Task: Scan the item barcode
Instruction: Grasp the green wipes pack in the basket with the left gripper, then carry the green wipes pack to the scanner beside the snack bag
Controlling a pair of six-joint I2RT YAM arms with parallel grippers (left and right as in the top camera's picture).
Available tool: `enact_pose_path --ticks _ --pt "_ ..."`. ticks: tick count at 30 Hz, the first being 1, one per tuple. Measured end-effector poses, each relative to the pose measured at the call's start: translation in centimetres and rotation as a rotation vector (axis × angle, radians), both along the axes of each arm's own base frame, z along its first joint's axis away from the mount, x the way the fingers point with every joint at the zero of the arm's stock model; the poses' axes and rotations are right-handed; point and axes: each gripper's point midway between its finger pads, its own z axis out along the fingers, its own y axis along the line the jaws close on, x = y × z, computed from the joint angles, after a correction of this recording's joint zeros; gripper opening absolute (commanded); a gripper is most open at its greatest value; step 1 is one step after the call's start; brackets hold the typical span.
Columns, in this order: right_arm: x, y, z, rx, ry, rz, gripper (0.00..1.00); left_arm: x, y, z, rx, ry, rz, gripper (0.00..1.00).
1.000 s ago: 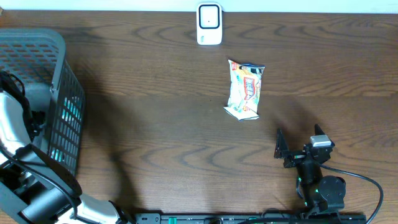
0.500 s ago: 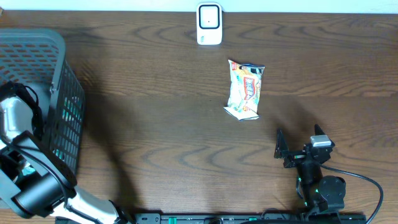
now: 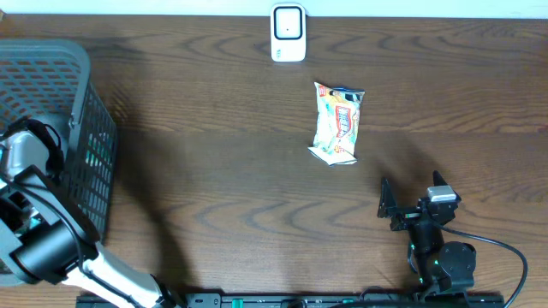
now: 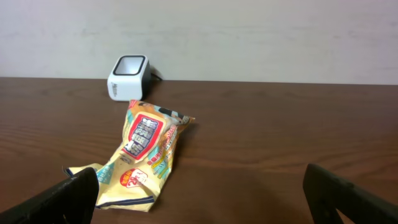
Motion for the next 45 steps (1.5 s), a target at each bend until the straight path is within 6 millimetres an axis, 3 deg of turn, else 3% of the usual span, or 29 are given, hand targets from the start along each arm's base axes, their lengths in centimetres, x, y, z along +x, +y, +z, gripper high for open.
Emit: enact_pose_path --ticks 4,13,17,22,27,31,34,39,45 --pt "0.0 0.0 0.0 0.0 0.0 0.0 0.99 -0.8 0.0 -0.3 -0.001 0.064 -0.013 0.08" --pt "0.0 0.0 0.0 0.0 0.0 0.0 0.99 -1.7 -1.2 0.5 -0.079 0.12 -0.014 0.07" --pt "0.0 0.0 0.0 0.0 0.0 0.0 0.99 -0.4 -1.0 2.6 -0.084 0.059 -0.005 0.08" --pt "0.0 0.0 0.0 0.0 0.0 0.0 0.99 3.0 -0.5 9.0 -0.004 -0.213 -0.001 0.08" --pt "0.0 0.0 0.0 0.0 0.0 0.0 0.99 6.4 -1.0 18.8 0.132 -0.637 -0.049 0.08" --pt "0.0 0.0 0.0 0.0 0.0 0.0 0.99 7.2 -2.5 26.0 0.229 -0.911 -0.116 0.07" --pt "0.0 0.0 0.0 0.0 0.0 0.0 0.99 6.7 -4.4 30.6 0.271 -1.072 -0.173 0.07" --pt "0.0 0.0 0.0 0.0 0.0 0.0 0.99 6.0 -8.2 35.3 0.268 -1.259 -0.277 0.07" --pt "0.0 0.0 0.0 0.0 0.0 0.0 0.99 8.1 -14.9 38.5 0.125 -1.429 -0.534 0.07"
